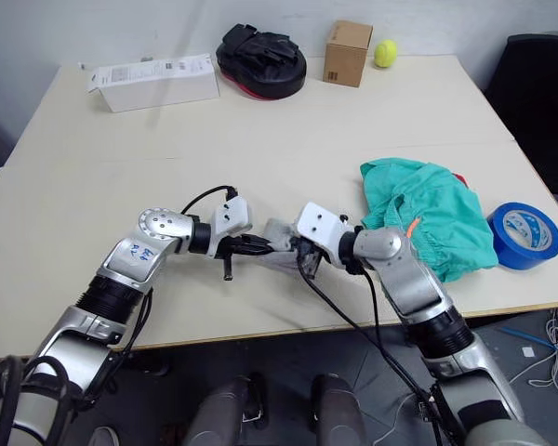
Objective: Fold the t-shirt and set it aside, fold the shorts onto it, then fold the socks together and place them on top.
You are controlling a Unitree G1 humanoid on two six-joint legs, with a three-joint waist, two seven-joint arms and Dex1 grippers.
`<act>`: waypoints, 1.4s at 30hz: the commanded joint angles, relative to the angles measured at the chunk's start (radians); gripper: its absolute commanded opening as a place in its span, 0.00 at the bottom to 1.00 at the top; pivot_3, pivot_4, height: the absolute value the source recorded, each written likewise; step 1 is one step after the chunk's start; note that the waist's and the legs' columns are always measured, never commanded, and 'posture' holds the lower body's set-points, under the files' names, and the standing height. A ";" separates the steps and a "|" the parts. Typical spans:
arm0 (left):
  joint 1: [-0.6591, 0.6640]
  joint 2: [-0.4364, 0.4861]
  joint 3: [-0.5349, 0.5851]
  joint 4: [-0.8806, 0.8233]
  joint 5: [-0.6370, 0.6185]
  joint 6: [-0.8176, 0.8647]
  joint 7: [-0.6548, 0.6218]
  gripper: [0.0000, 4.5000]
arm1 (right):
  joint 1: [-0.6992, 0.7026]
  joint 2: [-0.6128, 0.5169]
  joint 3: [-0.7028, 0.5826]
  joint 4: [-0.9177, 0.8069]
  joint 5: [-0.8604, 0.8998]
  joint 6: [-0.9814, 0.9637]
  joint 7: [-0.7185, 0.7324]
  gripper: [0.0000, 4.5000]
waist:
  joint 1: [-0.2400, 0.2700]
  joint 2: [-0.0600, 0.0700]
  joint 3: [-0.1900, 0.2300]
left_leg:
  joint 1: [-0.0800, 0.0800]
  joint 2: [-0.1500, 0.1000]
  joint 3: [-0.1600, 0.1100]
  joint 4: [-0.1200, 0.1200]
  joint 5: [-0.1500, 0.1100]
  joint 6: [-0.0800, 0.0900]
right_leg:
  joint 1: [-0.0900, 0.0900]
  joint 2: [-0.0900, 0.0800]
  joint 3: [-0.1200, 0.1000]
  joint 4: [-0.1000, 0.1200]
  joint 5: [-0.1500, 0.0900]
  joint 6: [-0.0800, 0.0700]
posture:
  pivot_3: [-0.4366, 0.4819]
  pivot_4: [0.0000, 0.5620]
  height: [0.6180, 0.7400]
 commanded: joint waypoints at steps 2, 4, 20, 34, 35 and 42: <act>0.017 -0.002 0.001 -0.028 0.011 0.018 -0.018 0.00 | -0.035 0.031 0.012 -0.062 0.012 0.025 -0.012 0.00 | 0.001 0.000 0.000 | 0.000 0.000 -0.001 0.000 0.000 0.000 | 0.000 0.000 -0.001 0.000 0.000 0.000 | 0.48 0.27 1.00; 0.021 0.002 0.006 -0.045 0.007 0.032 -0.024 0.00 | -0.023 0.031 0.056 -0.024 -0.028 -0.012 -0.020 0.00 | 0.003 0.000 0.000 | 0.000 0.000 -0.001 0.000 0.000 0.000 | 0.001 0.000 -0.002 -0.001 0.000 0.000 | 0.48 0.27 1.00; 0.010 -0.005 0.146 -0.171 -0.178 0.296 -0.065 0.48 | 0.028 -0.027 0.096 0.083 -0.106 -0.084 -0.023 0.00 | 0.001 0.000 0.000 | -0.001 -0.001 -0.002 0.001 0.002 0.002 | 0.001 0.000 -0.002 0.001 0.000 0.000 | 0.48 0.27 1.00; -0.075 -0.097 -0.019 0.201 0.119 -0.060 0.070 0.36 | 0.044 -0.041 0.082 0.057 -0.105 -0.066 -0.020 0.00 | 0.009 0.000 0.000 | -0.001 -0.002 -0.002 0.002 0.002 0.002 | 0.002 -0.002 -0.003 0.001 0.001 0.001 | 0.48 0.27 1.00; -0.076 -0.100 -0.024 0.214 0.129 -0.072 0.073 0.29 | 0.045 -0.042 0.081 0.053 -0.103 -0.063 -0.020 0.00 | 0.009 0.000 0.000 | -0.001 -0.002 -0.002 0.003 0.002 0.002 | 0.002 -0.002 -0.003 0.001 0.001 0.001 | 0.48 0.27 1.00; -0.084 -0.110 -0.020 0.259 0.148 -0.084 0.073 0.00 | 0.061 -0.072 0.057 -0.001 -0.098 -0.037 -0.012 0.00 | 0.026 0.000 0.000 | 0.000 -0.002 -0.002 0.003 0.001 0.003 | 0.002 -0.003 -0.003 -0.001 0.003 0.002 | 0.48 0.27 1.00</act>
